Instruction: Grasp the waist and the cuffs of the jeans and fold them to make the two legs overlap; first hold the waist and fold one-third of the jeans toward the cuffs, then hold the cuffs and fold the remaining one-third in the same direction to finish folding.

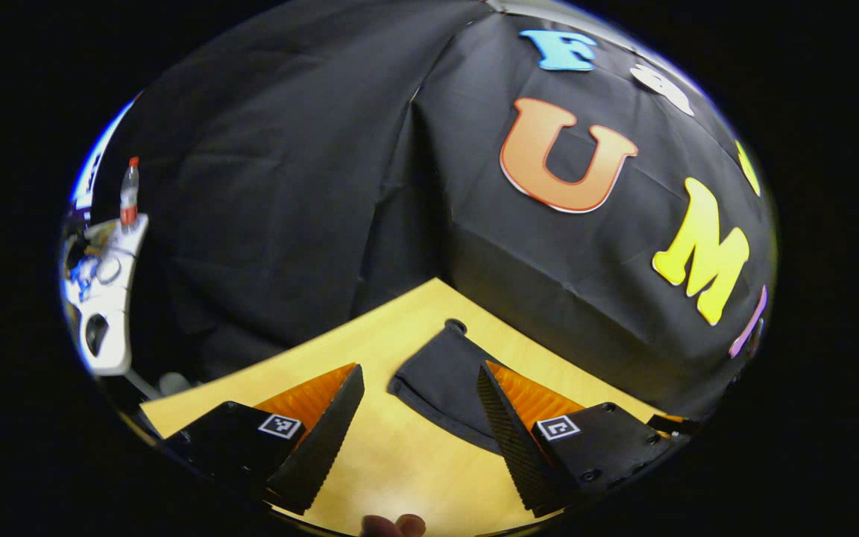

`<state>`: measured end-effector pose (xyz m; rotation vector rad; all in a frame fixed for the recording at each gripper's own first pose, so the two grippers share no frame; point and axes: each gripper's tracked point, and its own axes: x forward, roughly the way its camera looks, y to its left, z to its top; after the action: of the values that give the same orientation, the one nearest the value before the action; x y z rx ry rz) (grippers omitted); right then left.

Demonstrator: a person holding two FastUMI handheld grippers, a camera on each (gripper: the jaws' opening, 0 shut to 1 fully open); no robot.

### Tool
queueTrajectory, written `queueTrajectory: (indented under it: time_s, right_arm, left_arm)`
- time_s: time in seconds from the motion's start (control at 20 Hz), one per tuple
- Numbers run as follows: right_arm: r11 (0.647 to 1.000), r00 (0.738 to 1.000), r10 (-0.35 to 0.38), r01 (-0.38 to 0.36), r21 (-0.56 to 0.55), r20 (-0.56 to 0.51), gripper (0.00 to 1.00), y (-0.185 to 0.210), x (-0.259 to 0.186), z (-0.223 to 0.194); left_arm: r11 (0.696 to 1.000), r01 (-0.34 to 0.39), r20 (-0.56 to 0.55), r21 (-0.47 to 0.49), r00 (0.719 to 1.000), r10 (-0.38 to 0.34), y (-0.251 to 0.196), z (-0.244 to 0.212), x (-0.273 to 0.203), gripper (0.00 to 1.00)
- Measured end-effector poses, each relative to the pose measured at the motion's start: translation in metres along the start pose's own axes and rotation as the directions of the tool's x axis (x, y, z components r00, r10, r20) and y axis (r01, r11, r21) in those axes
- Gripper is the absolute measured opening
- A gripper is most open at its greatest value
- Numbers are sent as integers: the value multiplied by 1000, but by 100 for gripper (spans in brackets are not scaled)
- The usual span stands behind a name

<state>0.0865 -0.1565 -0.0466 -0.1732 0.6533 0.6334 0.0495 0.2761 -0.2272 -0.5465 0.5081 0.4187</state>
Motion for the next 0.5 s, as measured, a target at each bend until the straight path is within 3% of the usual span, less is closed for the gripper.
queueTrajectory:
  time_s: [0.1,0.25,0.5]
  right_arm:
    - [999,999,-35,35,32,-1,100,-24,-23,-4]
    - [984,994,-106,109,140,-34,100,-70,-51,-18]
    - [947,972,-219,233,224,-84,100,-131,-95,-49]
  left_arm:
    - [992,-2,-122,-128,992,-14,0,-21,24,99]
    - [939,-26,-246,-342,967,-63,-17,-38,61,99]
    - [868,-111,-349,-483,934,-75,-13,-45,96,99]
